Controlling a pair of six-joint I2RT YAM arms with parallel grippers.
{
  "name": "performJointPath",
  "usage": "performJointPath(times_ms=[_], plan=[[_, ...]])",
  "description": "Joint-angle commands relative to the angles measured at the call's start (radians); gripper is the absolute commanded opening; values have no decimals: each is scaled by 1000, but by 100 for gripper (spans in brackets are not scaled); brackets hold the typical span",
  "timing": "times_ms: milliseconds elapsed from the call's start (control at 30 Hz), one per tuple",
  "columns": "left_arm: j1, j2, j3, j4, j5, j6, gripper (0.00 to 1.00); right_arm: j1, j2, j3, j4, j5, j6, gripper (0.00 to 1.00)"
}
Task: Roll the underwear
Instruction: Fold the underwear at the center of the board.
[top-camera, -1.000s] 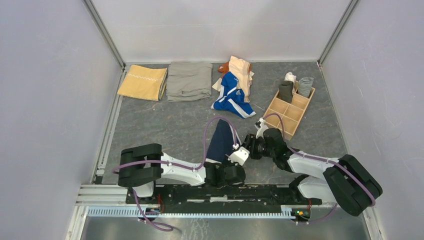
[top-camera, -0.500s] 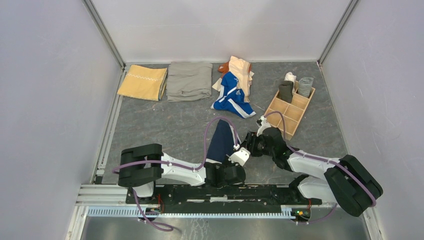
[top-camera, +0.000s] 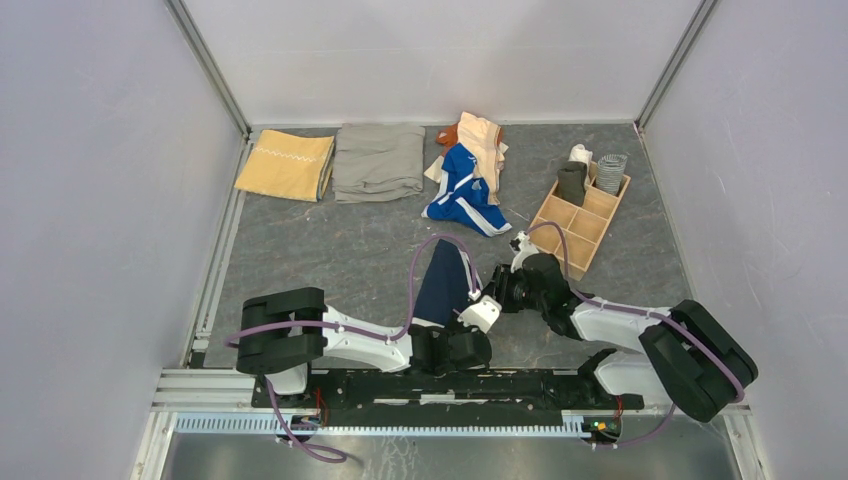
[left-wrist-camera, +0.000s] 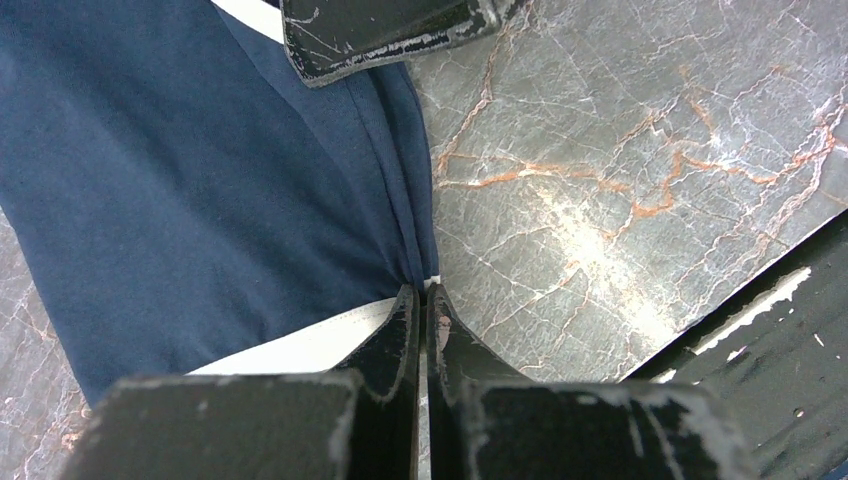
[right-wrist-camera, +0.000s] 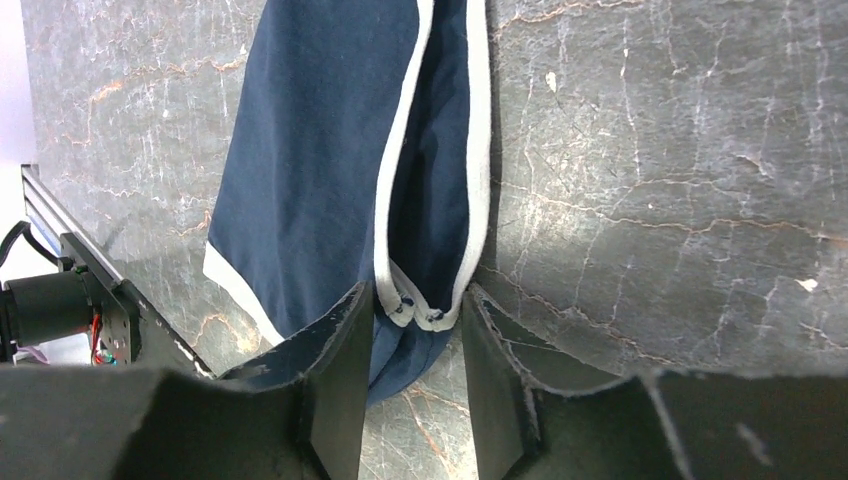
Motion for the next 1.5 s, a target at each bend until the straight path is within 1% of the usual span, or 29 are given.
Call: performJointPath(times_ms=[0,133,300,400,500,567,700,867,933,1033,1167,1233,1267,1367,1467], plan=[[-13,42,-14,-47,88,9,2,2,33,6,-29,5,-24,42],[-13,43,-19,-49,88,6,2,2,31,3,-32,10,-29,35],[-12,51,-23,-47,96,5,2,3,29,-2,-22,7,-30,22],[-12,52,-24,-44,97,3,2,3,28,-2,-16,4,-32,16],[-12,45,-28,-43,100,2,2,3,20,-8,-17,1,-35,5],[-14,36,-28,-39,110,2,2,2,2,-13,-23,8,-36,0],[-21,7,-18,-29,141,5,2,2,-70,-2,-103,60,-60,0],[-24,-30,29,-16,218,7,2,2,-177,76,-330,132,-144,0],[-24,-30,68,-16,262,18,2,2,-214,116,-472,164,-168,0],[-22,-19,101,-19,295,25,2,2,-286,144,-563,194,-194,0],[-23,-42,99,11,313,15,2,2,-349,194,-692,266,-220,0],[-24,-62,90,15,311,6,2,3,-358,225,-734,279,-241,0],[-23,-72,83,43,311,0,2,2,-358,235,-746,277,-252,0],[-24,-101,52,86,314,-17,2,3,-347,259,-756,243,-282,0],[-24,-126,11,117,315,-40,2,4,-328,286,-771,241,-275,0]])
